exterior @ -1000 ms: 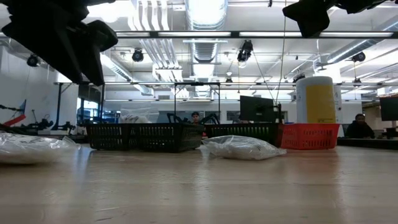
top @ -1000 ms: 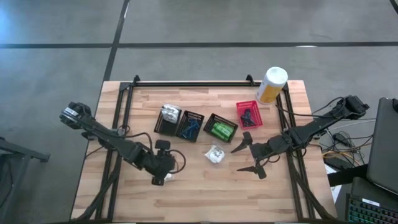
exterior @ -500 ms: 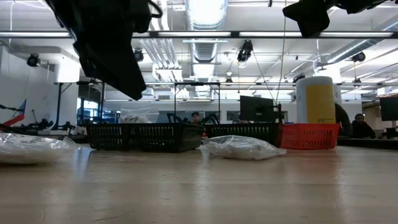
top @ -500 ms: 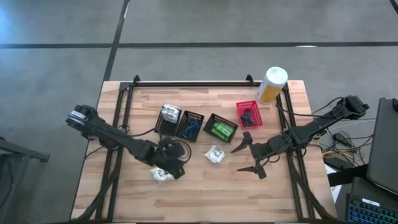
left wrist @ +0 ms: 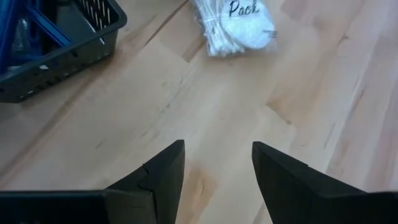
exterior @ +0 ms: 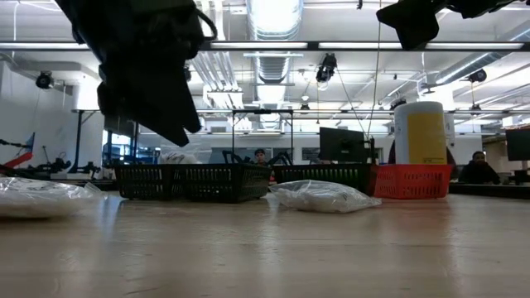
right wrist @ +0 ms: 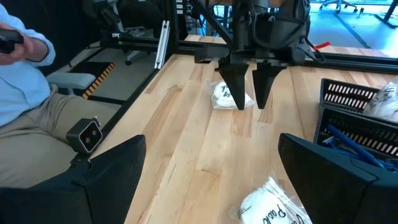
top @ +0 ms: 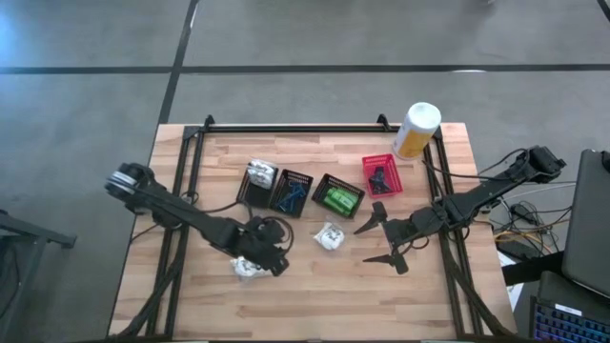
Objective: Pick & Place Travel size toiletries
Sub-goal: Put the middle left vanity pack into the left black bin
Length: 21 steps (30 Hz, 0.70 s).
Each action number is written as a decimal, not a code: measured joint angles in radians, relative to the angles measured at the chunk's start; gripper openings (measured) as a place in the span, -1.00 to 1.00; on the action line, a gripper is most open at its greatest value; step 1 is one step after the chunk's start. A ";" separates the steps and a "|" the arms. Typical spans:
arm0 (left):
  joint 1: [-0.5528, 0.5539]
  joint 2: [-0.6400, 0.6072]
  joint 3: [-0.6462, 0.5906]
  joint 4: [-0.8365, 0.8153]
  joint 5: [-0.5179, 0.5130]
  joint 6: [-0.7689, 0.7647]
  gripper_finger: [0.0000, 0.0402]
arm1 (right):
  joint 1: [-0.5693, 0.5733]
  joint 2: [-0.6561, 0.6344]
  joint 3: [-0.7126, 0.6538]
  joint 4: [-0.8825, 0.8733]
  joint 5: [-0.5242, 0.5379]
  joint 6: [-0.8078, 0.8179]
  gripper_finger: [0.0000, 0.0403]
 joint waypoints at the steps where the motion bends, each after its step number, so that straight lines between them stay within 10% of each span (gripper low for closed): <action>1: 0.000 0.005 0.000 0.000 0.001 -0.001 -0.04 | 0.000 0.000 0.000 0.000 0.000 0.000 0.81; 21: -0.012 0.088 0.047 -0.075 -0.145 -0.229 -0.04 | 0.000 0.000 0.000 0.000 0.000 0.000 0.81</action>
